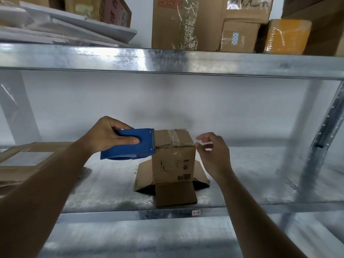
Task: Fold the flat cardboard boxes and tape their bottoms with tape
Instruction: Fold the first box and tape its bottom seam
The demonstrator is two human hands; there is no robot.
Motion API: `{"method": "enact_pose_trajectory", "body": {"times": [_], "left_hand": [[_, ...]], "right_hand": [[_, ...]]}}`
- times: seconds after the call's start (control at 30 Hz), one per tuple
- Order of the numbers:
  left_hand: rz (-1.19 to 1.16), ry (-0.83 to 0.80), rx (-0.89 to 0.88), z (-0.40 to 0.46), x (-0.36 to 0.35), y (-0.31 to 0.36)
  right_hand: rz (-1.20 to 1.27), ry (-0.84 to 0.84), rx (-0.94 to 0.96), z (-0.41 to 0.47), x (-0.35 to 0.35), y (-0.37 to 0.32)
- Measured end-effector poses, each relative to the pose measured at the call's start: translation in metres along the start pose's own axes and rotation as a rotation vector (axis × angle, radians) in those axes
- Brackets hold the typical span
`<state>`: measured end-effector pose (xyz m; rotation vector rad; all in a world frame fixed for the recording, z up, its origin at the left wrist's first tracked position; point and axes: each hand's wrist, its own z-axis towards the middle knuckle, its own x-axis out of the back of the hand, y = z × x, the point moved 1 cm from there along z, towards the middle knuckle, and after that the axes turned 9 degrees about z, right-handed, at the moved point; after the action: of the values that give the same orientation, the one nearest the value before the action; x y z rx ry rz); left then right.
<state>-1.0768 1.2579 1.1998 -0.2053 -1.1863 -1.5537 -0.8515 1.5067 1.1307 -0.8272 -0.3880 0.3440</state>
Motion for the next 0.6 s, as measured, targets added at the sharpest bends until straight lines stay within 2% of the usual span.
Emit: {"method": "enact_pose_trajectory", "body": {"times": [0.1, 0.17, 0.23, 0.3, 0.6], "left_hand": [[0.003, -0.004, -0.008, 0.001, -0.001, 0.0], [0.005, -0.002, -0.011, 0.0, -0.001, -0.001], [-0.003, 0.001, -0.008, -0.001, -0.001, -0.001], [-0.008, 0.003, -0.007, -0.002, -0.001, -0.003], [-0.082, -0.011, -0.014, -0.008, 0.004, -0.01]], "right_hand": [[-0.173, -0.012, 0.49, 0.001, -0.011, -0.019], [-0.245, -0.148, 0.634, 0.005, -0.023, -0.028], [-0.289, -0.296, 0.61, 0.008, -0.035, -0.031], [-0.316, -0.367, 0.588, 0.007, -0.044, -0.027], [-0.31, -0.282, 0.57, -0.008, -0.048, -0.01]]}}
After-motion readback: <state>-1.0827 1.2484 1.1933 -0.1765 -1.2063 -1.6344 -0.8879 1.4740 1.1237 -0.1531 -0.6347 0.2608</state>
